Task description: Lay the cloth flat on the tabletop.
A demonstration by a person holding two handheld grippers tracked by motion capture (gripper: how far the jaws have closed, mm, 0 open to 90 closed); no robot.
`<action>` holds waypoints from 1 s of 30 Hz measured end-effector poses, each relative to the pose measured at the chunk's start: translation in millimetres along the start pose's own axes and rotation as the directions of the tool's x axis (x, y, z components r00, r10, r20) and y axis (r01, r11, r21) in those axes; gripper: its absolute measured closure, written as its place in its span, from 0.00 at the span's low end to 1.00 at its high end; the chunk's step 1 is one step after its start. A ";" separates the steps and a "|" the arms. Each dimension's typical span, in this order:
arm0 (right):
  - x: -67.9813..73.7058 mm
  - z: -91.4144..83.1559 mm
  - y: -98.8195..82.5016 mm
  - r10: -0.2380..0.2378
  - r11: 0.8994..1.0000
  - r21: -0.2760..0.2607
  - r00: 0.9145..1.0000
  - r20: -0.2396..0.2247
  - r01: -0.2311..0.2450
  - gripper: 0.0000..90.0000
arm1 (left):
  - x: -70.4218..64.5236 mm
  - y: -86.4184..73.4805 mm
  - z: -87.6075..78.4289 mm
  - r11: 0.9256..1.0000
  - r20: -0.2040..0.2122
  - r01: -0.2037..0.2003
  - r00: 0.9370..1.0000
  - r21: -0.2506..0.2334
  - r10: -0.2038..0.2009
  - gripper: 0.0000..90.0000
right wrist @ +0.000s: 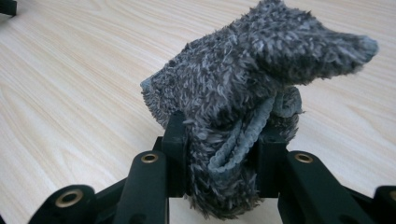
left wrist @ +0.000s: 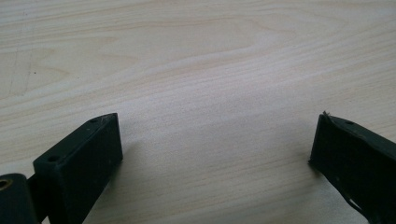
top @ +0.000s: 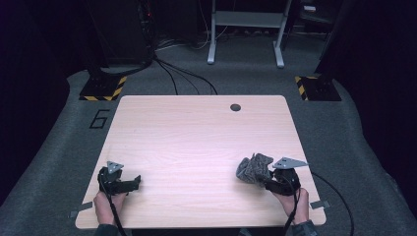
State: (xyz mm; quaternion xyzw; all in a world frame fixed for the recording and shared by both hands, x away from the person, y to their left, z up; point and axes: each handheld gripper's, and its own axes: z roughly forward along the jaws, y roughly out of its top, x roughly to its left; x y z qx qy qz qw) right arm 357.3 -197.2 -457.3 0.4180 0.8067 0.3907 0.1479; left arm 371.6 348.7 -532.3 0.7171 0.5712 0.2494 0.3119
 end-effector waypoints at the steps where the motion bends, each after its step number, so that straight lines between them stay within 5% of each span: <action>1: 0.2 1.8 2.1 -0.005 1.000 -0.005 1.000 0.001 0.005 0.72 | 0.0 -0.1 0.2 1.000 0.000 0.001 1.000 -0.002 -0.001 0.02; 30: 21.9 70.1 72.0 -0.055 0.998 -0.020 0.993 -0.102 0.053 0.72 | -0.1 0.0 -0.1 1.000 -0.001 -0.001 1.000 0.000 0.001 0.02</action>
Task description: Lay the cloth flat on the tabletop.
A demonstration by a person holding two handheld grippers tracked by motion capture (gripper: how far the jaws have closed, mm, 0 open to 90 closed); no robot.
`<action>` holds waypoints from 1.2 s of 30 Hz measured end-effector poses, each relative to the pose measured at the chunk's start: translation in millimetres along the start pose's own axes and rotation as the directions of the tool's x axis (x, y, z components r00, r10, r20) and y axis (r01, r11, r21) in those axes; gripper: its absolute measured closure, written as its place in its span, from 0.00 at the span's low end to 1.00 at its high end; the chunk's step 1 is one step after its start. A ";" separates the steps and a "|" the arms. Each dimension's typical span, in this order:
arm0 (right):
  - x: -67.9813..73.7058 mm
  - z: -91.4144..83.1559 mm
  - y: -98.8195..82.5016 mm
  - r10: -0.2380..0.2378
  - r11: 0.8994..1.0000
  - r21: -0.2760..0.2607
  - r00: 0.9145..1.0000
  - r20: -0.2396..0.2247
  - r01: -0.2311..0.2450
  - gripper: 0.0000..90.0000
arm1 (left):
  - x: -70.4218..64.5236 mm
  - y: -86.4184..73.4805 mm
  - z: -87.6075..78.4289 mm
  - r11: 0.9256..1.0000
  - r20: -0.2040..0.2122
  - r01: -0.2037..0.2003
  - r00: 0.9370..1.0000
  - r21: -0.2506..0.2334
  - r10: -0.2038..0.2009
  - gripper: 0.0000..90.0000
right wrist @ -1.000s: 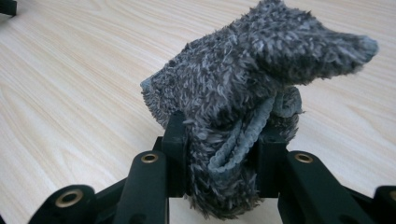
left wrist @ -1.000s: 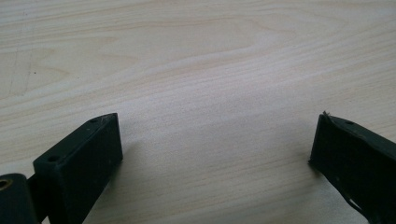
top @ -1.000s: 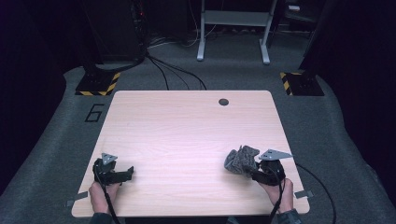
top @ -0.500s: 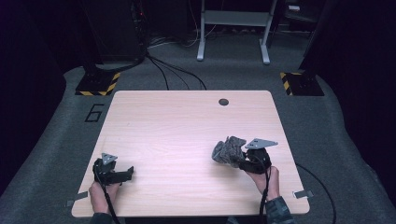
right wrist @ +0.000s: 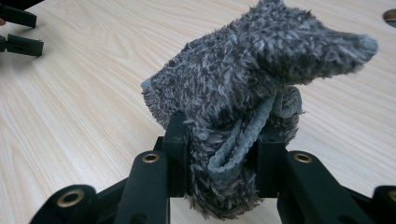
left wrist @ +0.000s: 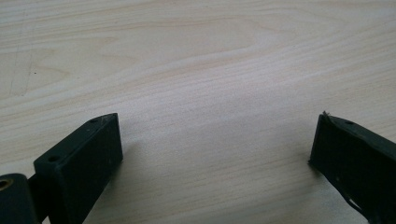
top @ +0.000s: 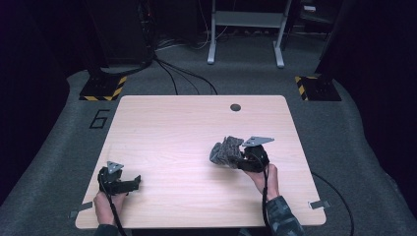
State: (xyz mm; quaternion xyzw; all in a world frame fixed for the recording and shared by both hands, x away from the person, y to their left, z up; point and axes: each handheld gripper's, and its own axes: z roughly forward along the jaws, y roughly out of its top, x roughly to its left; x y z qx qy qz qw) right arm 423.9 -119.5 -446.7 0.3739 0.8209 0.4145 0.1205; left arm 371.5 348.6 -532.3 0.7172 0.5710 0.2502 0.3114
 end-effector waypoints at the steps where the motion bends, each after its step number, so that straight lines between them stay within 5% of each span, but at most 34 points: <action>1: 0.9 6.5 3.9 -0.009 1.000 -0.001 1.000 -0.010 0.009 0.72 | 0.0 0.0 0.1 1.000 0.000 0.000 1.000 -0.001 0.000 0.02; 21: 15.2 63.1 38.7 -0.042 0.999 0.026 0.996 -0.077 0.044 0.71 | -0.2 -0.1 0.0 1.000 0.003 0.002 1.000 0.000 -0.002 0.03; 24: 17.6 72.6 36.7 -0.029 0.998 0.051 0.997 -0.066 0.032 0.42 | 0.2 0.2 -0.2 1.000 0.004 0.000 1.000 0.005 0.000 0.03; 25: 17.6 72.6 36.7 -0.029 0.998 0.051 0.997 -0.066 0.032 0.42 | 0.5 0.2 0.0 1.000 0.007 -0.001 1.000 0.004 0.001 0.03; 28: 13.9 65.0 29.6 0.000 1.000 0.025 0.996 -0.084 0.002 0.21 | 0.5 0.2 0.1 1.000 0.007 0.000 1.000 0.001 0.000 0.03; 36: 8.3 40.5 33.7 -0.014 1.000 0.009 0.998 -0.064 0.015 0.19 | -3.0 13.9 2.1 1.000 0.050 -0.009 0.999 -0.002 0.009 0.00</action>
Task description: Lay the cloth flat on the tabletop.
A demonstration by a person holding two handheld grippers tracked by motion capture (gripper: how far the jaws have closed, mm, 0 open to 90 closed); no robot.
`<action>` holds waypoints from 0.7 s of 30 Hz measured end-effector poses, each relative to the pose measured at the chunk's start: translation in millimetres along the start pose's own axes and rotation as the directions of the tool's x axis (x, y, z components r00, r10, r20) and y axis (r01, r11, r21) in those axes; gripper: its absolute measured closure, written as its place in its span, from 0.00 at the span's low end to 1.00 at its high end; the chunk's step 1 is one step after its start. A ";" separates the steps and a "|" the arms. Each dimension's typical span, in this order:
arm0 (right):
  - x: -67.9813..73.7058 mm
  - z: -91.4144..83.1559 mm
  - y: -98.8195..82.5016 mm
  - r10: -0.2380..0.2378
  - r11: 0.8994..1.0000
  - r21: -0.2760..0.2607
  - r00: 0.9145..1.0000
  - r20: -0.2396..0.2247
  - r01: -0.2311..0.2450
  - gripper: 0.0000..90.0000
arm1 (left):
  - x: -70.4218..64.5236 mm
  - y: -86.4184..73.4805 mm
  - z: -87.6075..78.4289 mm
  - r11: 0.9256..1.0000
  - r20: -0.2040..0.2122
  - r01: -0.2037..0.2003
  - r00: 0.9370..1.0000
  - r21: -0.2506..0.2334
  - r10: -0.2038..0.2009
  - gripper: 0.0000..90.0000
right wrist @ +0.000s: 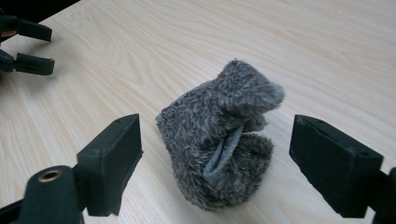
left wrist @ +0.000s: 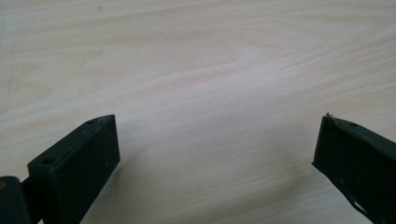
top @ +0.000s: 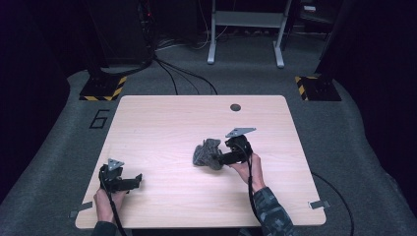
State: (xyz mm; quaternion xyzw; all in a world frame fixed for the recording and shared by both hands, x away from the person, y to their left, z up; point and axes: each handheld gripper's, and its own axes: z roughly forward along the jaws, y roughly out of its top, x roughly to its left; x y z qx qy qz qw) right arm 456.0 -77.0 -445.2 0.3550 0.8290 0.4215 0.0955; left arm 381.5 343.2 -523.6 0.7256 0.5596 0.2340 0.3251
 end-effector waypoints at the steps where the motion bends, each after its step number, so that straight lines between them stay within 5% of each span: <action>1: -1.7 -2.5 0.8 -0.007 1.000 -0.006 1.000 0.002 0.007 0.20 | -3.6 5.5 -0.4 1.000 0.012 -0.016 1.000 0.005 0.016 0.00; 9: -7.5 -6.0 6.7 0.005 1.000 -0.012 0.999 0.032 -0.005 0.26 | -33.0 43.8 9.2 0.996 0.120 -0.088 0.989 -0.014 0.089 0.03; 13: -7.5 -6.2 12.6 0.009 1.000 -0.013 0.999 0.044 -0.008 0.29 | -57.3 65.4 24.8 0.991 0.194 -0.137 0.972 0.003 0.134 0.05; 14: -7.5 -6.2 12.6 0.009 1.000 -0.013 0.999 0.044 -0.008 0.29 | -57.3 65.4 24.8 0.991 0.194 -0.137 0.972 0.003 0.134 0.05; 15: -7.6 -6.4 15.3 0.004 1.000 -0.008 0.999 0.050 -0.004 0.31 | -64.3 72.5 30.9 0.984 0.221 -0.175 0.961 0.021 0.166 0.06; 21: -8.2 -4.6 19.8 -0.005 1.000 0.002 0.998 0.068 0.005 0.41 | -88.7 87.2 49.2 0.980 0.260 -0.199 0.947 0.016 0.188 0.12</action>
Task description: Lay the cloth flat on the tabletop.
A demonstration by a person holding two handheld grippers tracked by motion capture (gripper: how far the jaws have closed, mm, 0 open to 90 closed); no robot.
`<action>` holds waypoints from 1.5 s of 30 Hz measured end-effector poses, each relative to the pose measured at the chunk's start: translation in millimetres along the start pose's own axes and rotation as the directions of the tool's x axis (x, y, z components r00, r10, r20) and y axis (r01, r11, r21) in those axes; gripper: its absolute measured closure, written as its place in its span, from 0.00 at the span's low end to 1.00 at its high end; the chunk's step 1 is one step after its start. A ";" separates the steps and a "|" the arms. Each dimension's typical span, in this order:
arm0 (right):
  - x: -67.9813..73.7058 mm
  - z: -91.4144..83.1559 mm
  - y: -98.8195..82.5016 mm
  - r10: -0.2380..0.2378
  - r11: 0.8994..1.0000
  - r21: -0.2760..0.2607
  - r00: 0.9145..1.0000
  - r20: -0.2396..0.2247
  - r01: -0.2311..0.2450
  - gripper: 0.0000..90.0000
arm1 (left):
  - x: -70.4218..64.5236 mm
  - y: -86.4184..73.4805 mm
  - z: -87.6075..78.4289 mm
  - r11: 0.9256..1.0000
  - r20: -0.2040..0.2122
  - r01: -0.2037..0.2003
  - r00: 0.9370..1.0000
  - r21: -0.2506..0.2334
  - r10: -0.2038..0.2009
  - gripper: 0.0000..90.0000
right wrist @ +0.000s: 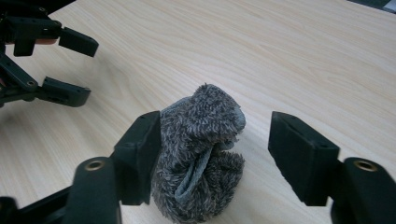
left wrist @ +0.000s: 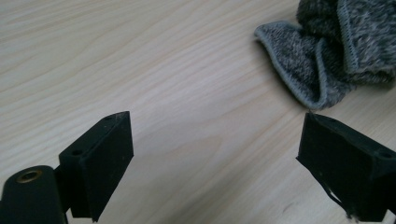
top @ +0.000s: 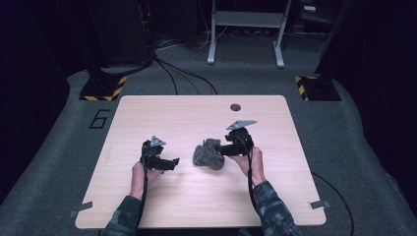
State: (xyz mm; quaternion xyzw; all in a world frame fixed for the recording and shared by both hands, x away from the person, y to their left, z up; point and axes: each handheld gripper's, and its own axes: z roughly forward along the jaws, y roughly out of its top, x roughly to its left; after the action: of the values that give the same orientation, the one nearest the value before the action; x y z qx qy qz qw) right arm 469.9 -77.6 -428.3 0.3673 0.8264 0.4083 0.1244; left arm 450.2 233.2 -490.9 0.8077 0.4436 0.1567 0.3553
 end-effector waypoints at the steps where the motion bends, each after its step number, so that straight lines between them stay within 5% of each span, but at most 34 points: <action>1: 0.0 0.0 0.0 0.000 1.000 0.000 1.000 0.000 0.000 0.41 | 0.0 0.0 0.0 1.000 0.000 0.000 1.000 0.000 0.000 0.12; 8: 0.0 3.1 0.6 -0.010 1.000 0.011 1.000 0.003 0.010 0.55 | -19.2 22.2 23.3 0.998 0.041 -0.059 0.997 0.029 0.058 0.17; 19: -1.0 9.1 7.4 -0.016 0.999 0.048 1.000 0.006 0.015 0.62 | -29.4 40.8 53.0 0.995 0.105 -0.072 0.992 0.064 0.065 0.36; 25: 1.3 24.0 5.6 -0.006 0.996 0.091 1.000 0.010 0.005 0.68 | -37.4 40.1 62.8 0.989 0.095 -0.103 0.991 0.104 0.093 0.50; 36: 7.4 34.1 4.4 -0.018 0.994 0.109 1.000 -0.006 0.019 1.00 | -51.9 35.9 68.2 0.984 0.105 -0.158 0.983 0.083 0.149 0.93; 45: 8.7 21.2 6.2 -0.041 0.996 0.076 0.999 0.012 0.040 1.00 | -51.9 34.4 66.7 0.986 0.076 -0.148 0.987 0.081 0.142 0.98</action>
State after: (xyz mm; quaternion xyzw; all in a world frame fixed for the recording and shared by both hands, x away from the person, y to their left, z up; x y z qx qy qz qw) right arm 477.7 -56.6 -436.2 0.3577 0.8477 0.3713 0.1244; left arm 480.1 149.1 -509.7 0.8574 0.3775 0.1345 0.3229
